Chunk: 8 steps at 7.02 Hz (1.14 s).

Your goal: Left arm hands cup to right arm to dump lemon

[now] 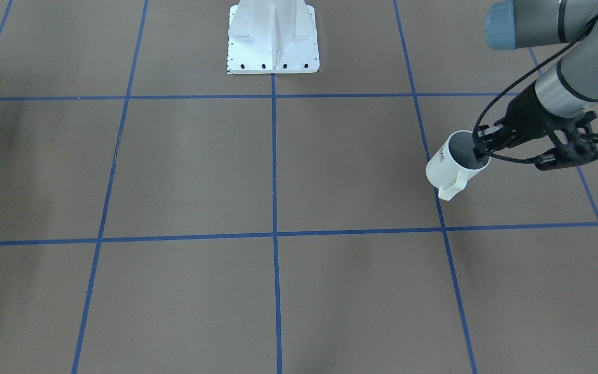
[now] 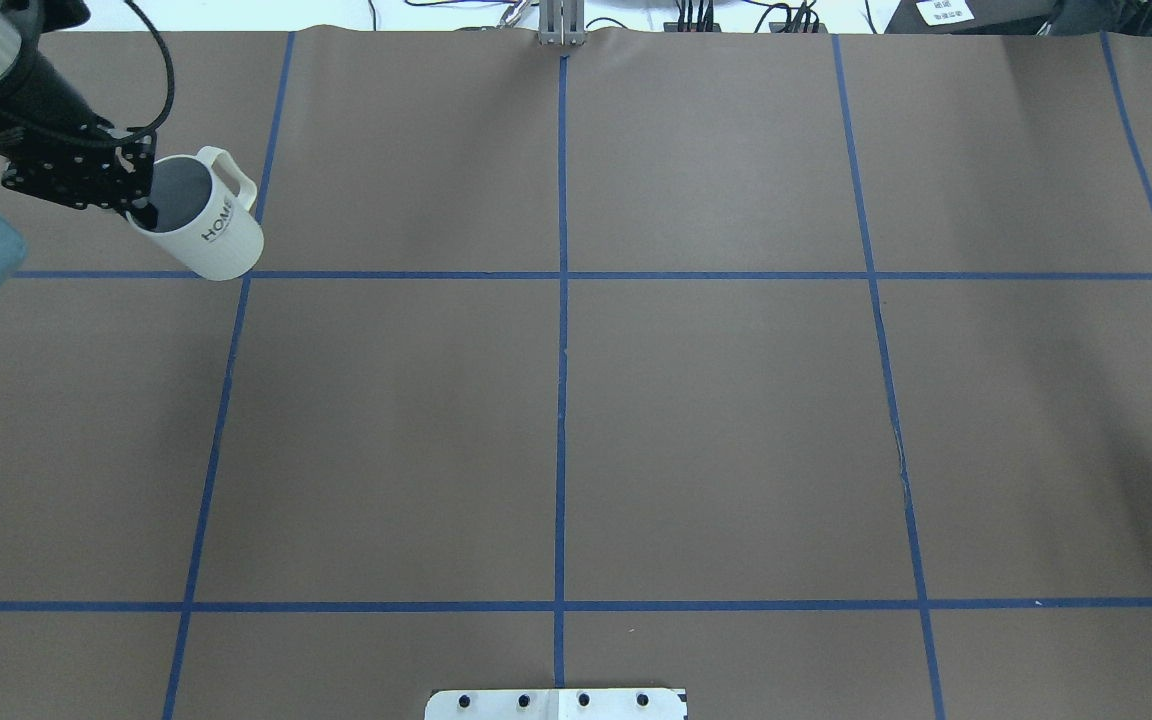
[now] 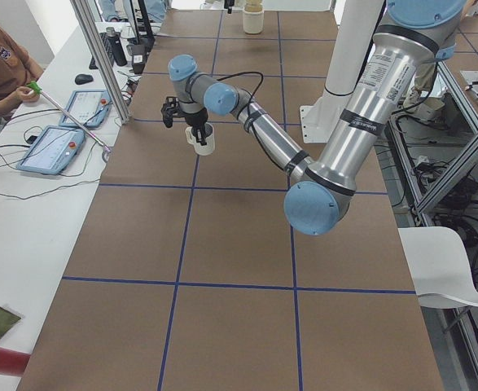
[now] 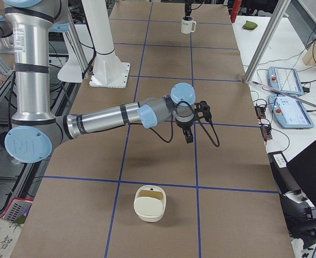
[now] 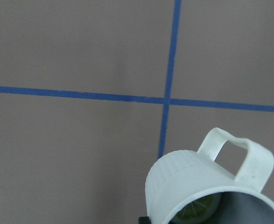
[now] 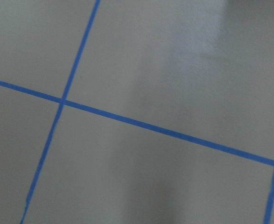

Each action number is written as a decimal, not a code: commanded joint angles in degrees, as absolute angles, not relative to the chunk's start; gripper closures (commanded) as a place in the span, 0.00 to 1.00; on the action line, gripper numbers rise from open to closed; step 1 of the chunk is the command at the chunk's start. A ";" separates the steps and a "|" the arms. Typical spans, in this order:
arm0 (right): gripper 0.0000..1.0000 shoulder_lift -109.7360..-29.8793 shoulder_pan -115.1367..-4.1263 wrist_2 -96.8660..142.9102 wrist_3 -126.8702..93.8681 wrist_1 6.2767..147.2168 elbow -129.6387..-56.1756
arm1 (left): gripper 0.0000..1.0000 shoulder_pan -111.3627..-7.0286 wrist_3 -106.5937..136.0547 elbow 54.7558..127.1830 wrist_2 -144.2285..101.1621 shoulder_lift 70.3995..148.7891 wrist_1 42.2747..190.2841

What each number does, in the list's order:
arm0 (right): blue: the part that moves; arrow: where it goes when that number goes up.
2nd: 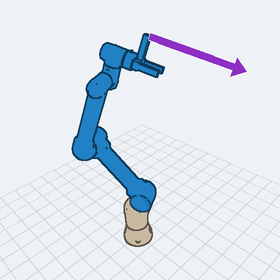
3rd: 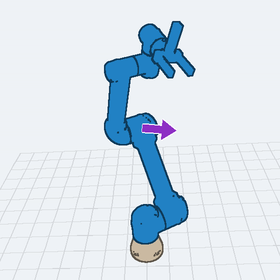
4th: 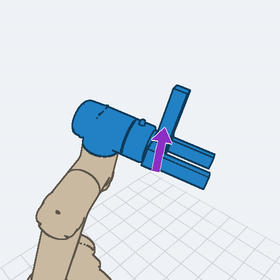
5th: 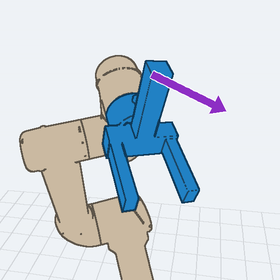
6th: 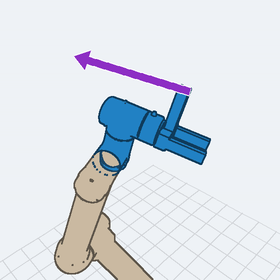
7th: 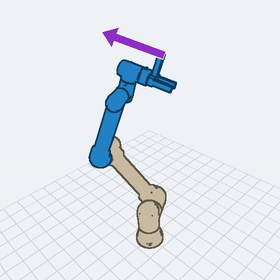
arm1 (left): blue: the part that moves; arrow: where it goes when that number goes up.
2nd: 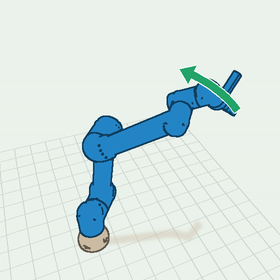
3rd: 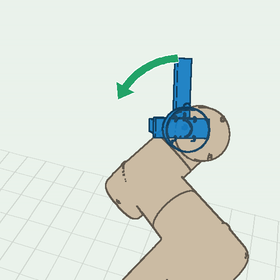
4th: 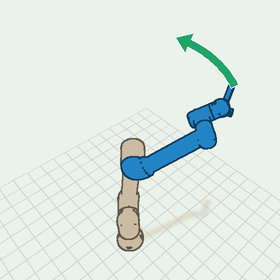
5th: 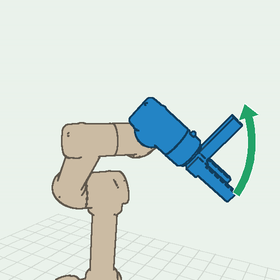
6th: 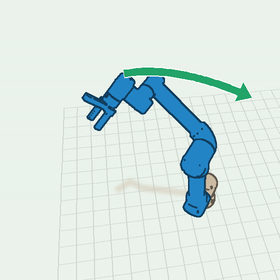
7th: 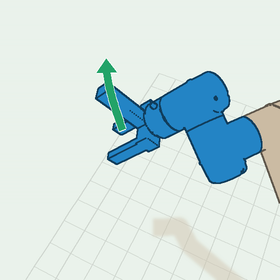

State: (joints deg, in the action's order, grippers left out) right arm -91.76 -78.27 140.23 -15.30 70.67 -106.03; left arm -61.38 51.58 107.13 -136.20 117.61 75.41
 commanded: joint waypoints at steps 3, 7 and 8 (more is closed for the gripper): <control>0.01 -89.74 -62.25 125.72 -35.47 41.89 -105.56 | 1.00 -55.12 70.97 98.83 -136.06 135.30 74.97; 0.01 -83.94 -47.44 103.11 -43.14 36.48 -107.92 | 1.00 -51.77 88.56 84.65 -135.79 148.61 75.06; 0.01 -83.24 -40.85 92.31 -44.72 34.91 -108.36 | 1.00 -51.16 90.25 83.68 -135.79 149.67 75.06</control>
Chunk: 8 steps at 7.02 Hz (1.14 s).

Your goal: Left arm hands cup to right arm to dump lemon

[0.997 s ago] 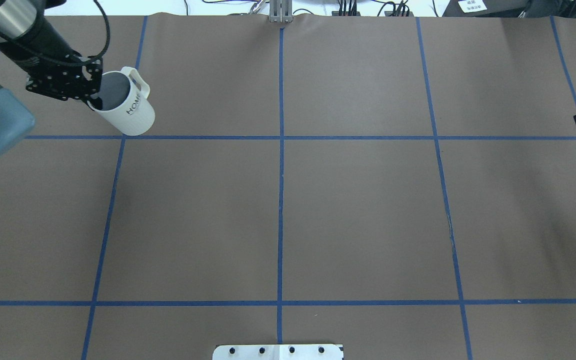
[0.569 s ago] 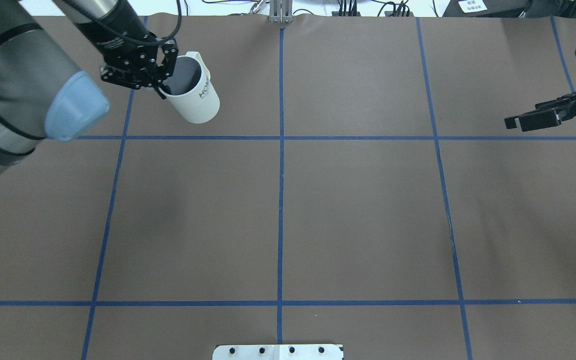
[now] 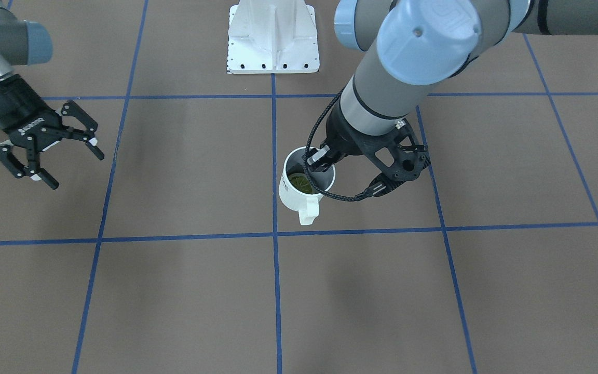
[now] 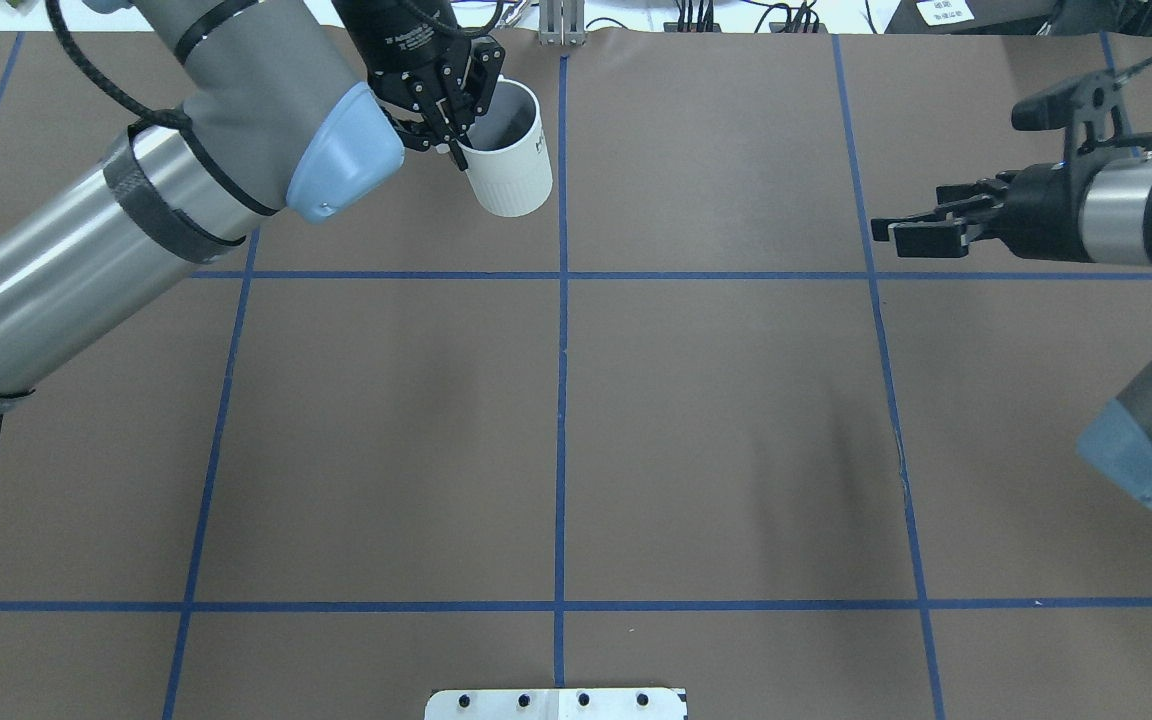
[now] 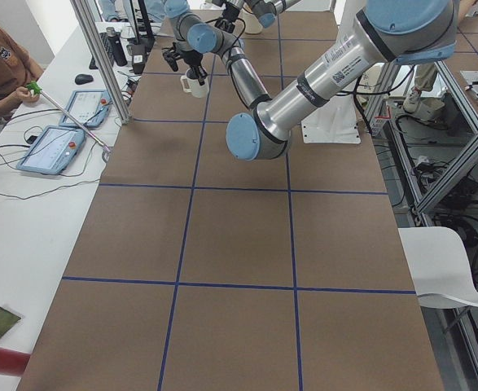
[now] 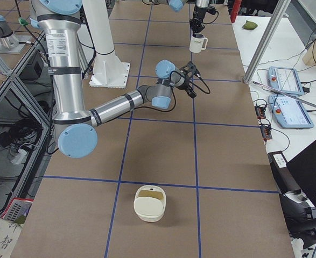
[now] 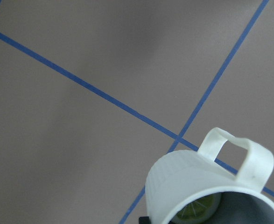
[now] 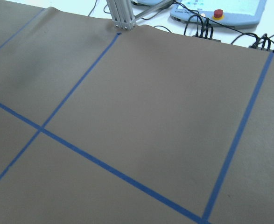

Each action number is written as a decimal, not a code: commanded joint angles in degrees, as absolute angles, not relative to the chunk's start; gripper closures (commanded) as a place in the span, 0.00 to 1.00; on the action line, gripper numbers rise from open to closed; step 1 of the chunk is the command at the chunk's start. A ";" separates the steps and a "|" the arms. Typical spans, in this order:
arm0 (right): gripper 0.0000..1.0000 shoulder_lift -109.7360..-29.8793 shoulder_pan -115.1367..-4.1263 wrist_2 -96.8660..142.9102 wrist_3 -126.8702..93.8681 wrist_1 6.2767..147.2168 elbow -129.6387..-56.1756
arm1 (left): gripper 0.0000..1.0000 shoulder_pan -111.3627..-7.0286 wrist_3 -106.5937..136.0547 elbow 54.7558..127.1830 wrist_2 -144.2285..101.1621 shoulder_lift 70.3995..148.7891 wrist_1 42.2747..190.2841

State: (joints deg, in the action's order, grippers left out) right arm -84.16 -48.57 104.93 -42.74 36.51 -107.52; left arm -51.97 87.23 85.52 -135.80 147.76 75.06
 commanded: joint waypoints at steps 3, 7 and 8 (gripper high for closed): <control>0.01 -76.49 -19.86 59.90 -46.67 35.33 -107.59 | 1.00 -50.80 92.54 82.09 -135.88 150.73 75.15; 0.01 -69.17 -12.57 45.19 -45.88 35.68 -105.38 | 1.00 -47.73 97.81 81.74 -132.46 151.43 75.15; 0.01 -68.30 -12.57 44.91 -45.79 35.68 -103.64 | 1.00 -46.94 98.78 81.91 -132.28 151.70 75.15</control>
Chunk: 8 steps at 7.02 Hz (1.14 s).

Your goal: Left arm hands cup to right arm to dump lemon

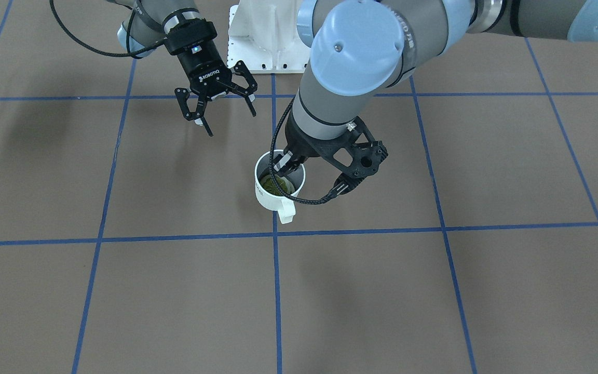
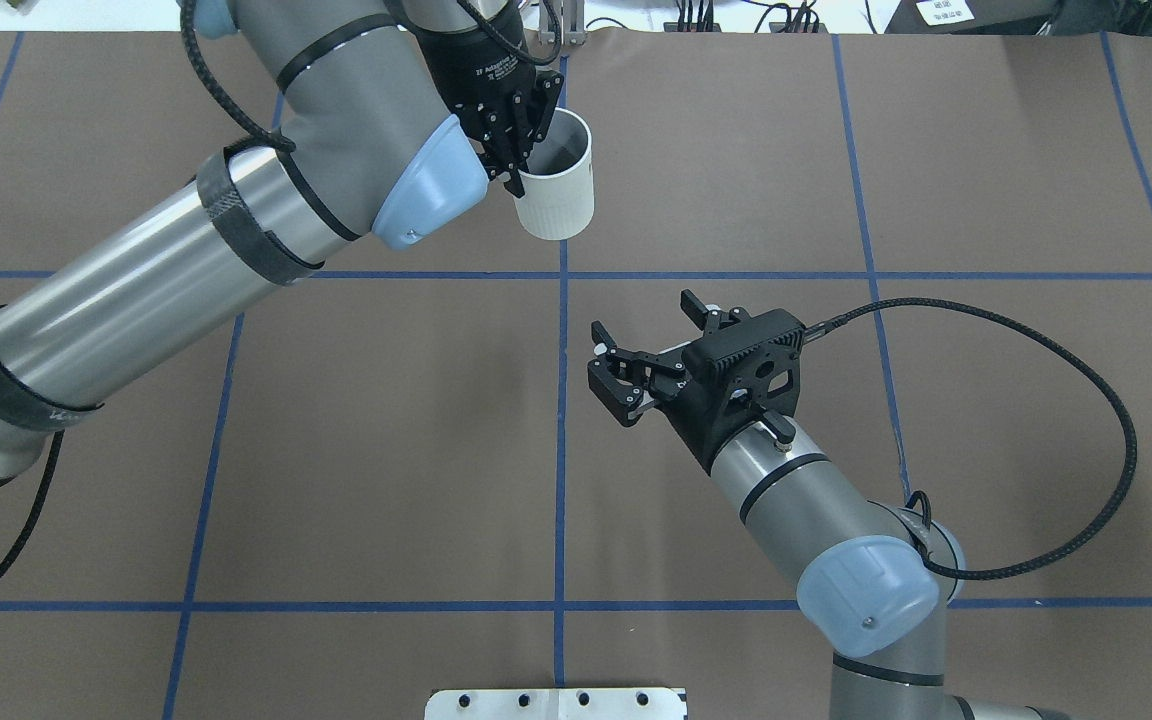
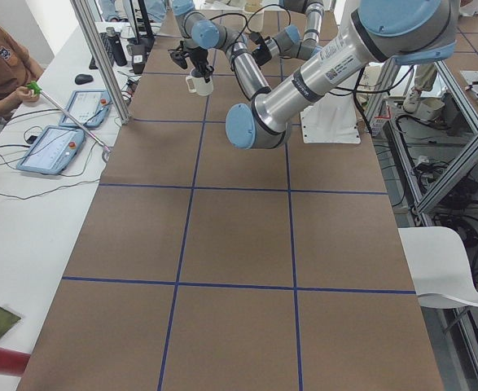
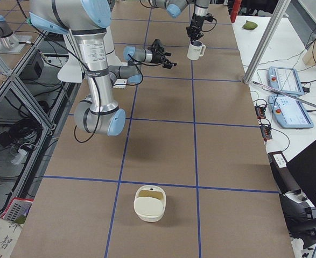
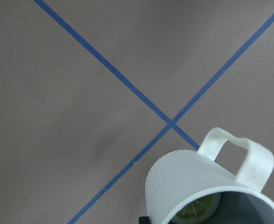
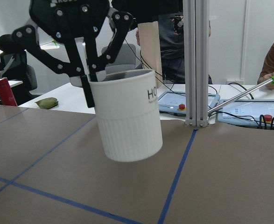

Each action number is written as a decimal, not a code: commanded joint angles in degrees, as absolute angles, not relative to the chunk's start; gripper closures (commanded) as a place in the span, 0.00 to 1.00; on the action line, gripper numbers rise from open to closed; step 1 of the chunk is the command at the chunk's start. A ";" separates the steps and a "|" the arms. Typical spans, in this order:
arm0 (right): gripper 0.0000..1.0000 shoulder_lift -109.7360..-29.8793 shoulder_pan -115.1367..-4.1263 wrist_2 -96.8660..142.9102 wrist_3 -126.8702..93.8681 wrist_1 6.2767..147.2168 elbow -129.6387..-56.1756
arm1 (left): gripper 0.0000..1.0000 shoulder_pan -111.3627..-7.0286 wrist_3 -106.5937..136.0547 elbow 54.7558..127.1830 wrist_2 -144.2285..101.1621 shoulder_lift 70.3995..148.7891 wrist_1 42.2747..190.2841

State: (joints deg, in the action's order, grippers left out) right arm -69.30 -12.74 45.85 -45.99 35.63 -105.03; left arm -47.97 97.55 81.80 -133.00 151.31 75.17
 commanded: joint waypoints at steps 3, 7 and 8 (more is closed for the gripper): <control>0.01 -64.78 -12.66 41.13 -45.97 35.68 -98.35 | 1.00 -45.10 101.50 82.09 -132.28 153.19 75.06; 0.01 -63.90 -14.58 41.04 -45.97 35.68 -97.91 | 1.00 -43.07 102.48 82.53 -132.19 153.28 74.97; 0.01 -63.90 -15.11 41.13 -45.97 35.68 -97.74 | 1.00 -42.46 102.48 82.53 -132.19 153.19 74.97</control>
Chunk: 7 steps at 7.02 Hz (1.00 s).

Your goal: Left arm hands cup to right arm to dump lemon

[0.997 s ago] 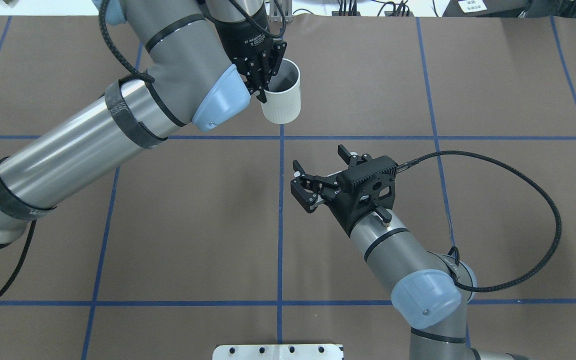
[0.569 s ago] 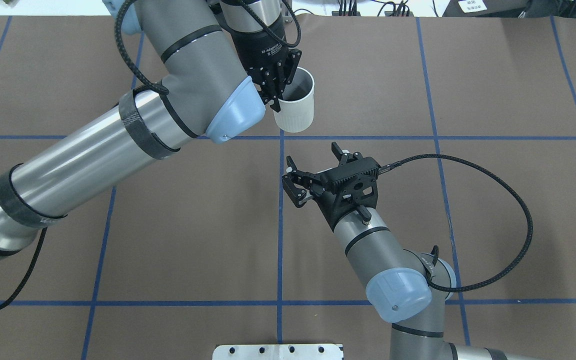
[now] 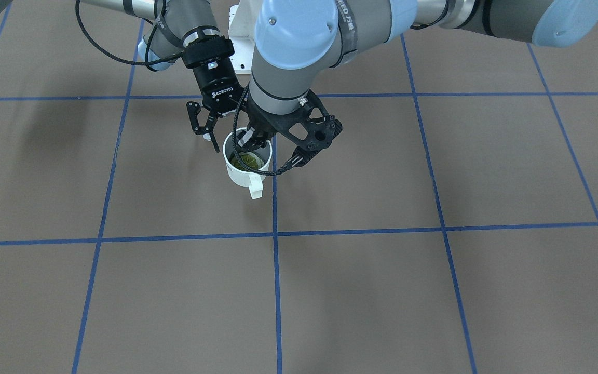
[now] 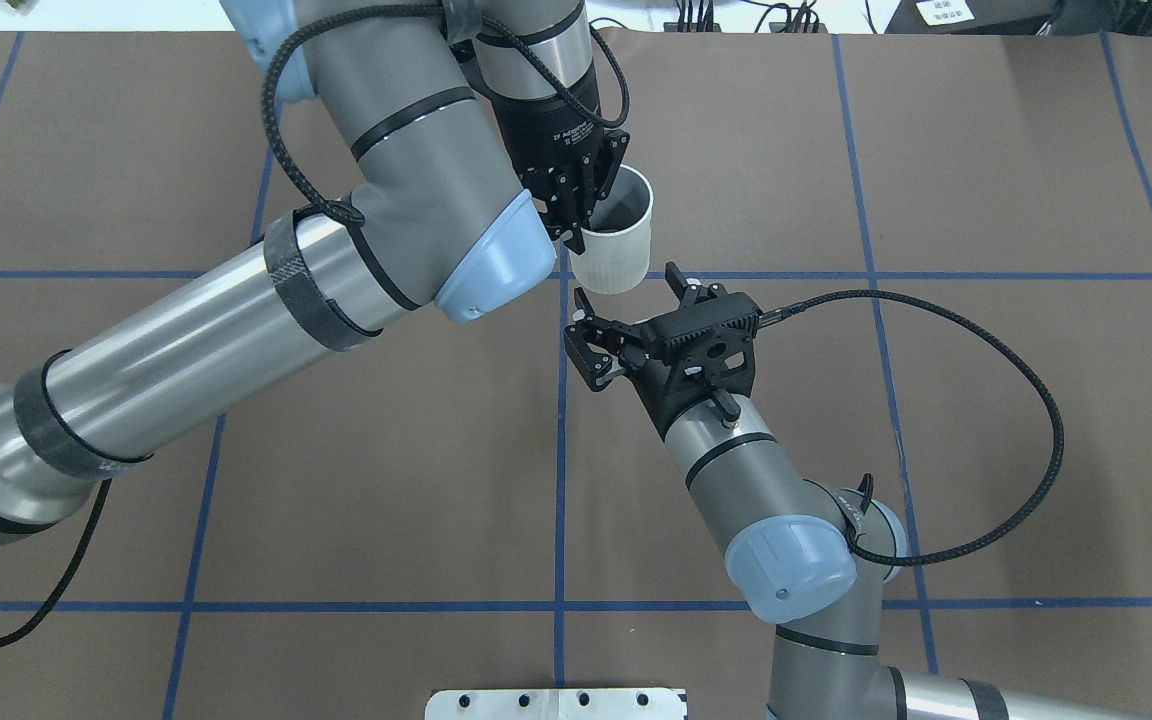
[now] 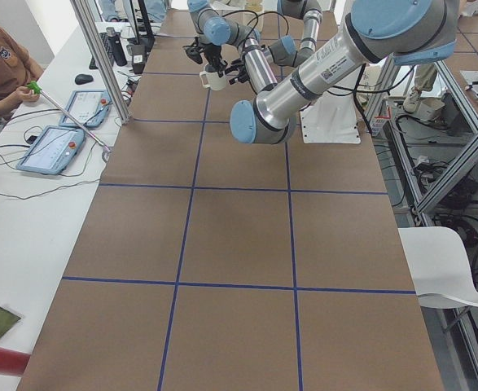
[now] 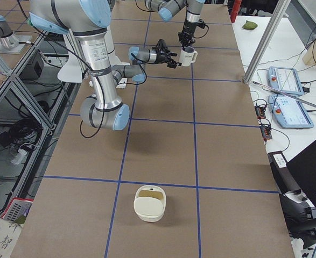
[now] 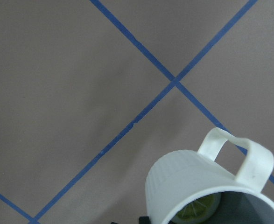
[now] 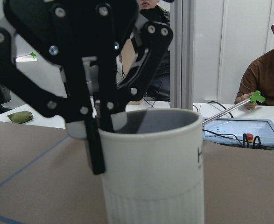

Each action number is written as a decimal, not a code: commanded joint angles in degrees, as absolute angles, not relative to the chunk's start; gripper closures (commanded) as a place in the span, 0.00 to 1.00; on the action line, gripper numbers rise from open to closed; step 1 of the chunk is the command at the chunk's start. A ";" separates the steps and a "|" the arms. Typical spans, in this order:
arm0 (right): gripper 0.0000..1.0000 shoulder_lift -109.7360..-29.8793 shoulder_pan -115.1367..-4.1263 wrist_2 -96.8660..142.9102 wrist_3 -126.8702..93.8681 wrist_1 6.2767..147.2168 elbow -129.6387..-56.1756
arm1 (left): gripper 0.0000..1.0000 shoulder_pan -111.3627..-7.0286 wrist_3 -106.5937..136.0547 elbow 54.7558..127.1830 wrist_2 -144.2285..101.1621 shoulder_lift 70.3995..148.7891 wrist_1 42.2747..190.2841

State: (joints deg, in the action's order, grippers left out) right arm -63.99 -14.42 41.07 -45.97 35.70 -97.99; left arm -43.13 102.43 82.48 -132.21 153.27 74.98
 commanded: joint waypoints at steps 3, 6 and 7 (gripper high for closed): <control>0.01 -63.63 -15.47 41.13 -46.05 35.51 -96.60 | 1.00 -41.92 103.27 82.79 -132.27 153.54 74.97; 0.01 -63.72 -15.47 41.13 -46.05 35.59 -96.50 | 1.00 -40.96 104.32 82.88 -132.28 153.98 74.97; 0.01 -63.63 -15.47 41.13 -45.97 35.60 -96.50 | 1.00 -40.70 104.41 82.88 -132.28 153.98 74.97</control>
State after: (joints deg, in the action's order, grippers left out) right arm -63.66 -15.47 41.13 -46.04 35.57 -96.54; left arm -40.96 104.21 82.87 -132.27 153.94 74.97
